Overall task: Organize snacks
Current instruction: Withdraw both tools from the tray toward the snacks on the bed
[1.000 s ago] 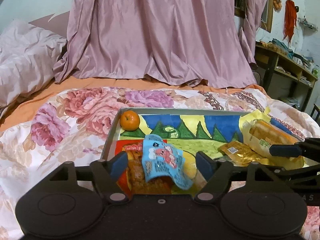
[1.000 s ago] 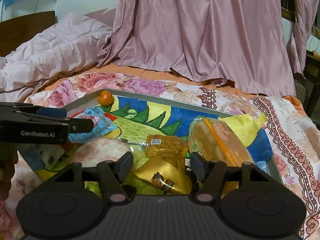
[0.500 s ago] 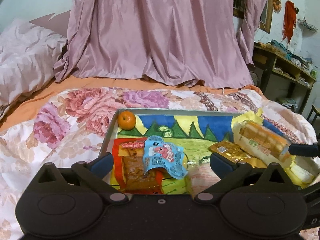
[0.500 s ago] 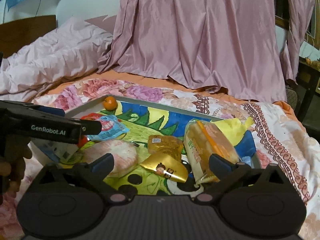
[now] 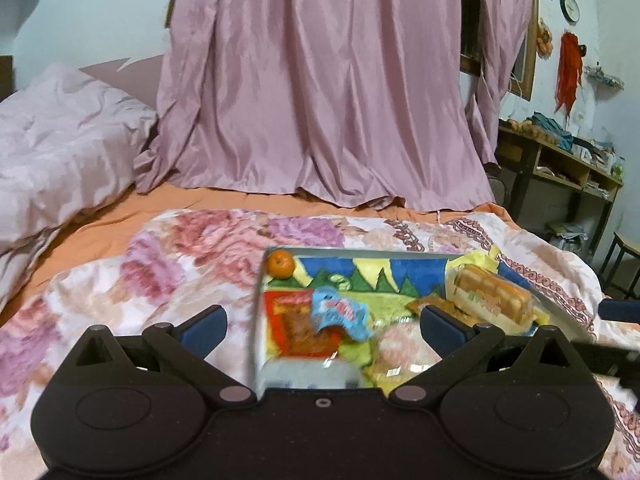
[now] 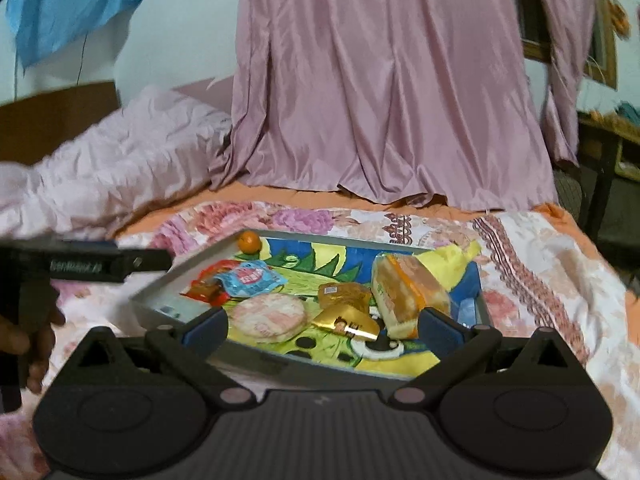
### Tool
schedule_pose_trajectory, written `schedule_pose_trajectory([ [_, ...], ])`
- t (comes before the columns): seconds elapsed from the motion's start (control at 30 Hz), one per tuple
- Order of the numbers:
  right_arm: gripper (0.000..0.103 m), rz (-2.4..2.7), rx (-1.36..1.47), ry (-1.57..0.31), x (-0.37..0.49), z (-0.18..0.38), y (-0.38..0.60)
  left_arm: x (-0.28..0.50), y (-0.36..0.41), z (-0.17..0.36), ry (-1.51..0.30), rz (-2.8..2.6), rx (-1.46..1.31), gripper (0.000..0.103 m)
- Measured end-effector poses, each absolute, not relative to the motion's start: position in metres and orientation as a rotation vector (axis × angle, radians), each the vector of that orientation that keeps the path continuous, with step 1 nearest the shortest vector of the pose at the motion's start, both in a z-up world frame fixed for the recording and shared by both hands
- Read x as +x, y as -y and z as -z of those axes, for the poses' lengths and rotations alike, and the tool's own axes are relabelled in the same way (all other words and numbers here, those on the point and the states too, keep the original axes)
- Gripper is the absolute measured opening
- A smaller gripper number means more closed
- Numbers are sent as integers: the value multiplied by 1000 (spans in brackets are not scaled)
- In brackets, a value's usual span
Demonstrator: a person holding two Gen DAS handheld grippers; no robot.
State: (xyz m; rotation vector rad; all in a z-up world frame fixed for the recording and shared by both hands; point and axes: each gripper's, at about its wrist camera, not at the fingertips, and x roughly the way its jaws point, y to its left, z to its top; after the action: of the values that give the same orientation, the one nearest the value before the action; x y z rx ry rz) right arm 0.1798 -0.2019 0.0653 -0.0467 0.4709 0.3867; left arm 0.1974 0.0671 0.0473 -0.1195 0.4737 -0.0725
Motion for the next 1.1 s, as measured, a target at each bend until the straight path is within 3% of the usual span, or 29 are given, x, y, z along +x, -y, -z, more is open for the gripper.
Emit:
schedule_pose_trajectory([
  [0.3,103,-384,17,-459,122,-69,224,107,-66,-30,-508,76,-44,102],
  [0.63,103,-324,70,-519,63,-35,260,27,-28,28,-565,120,-5,102],
  [1.1,103,-323,65,-600,47,-7,253,52,-18,71,-630,94,29,102],
])
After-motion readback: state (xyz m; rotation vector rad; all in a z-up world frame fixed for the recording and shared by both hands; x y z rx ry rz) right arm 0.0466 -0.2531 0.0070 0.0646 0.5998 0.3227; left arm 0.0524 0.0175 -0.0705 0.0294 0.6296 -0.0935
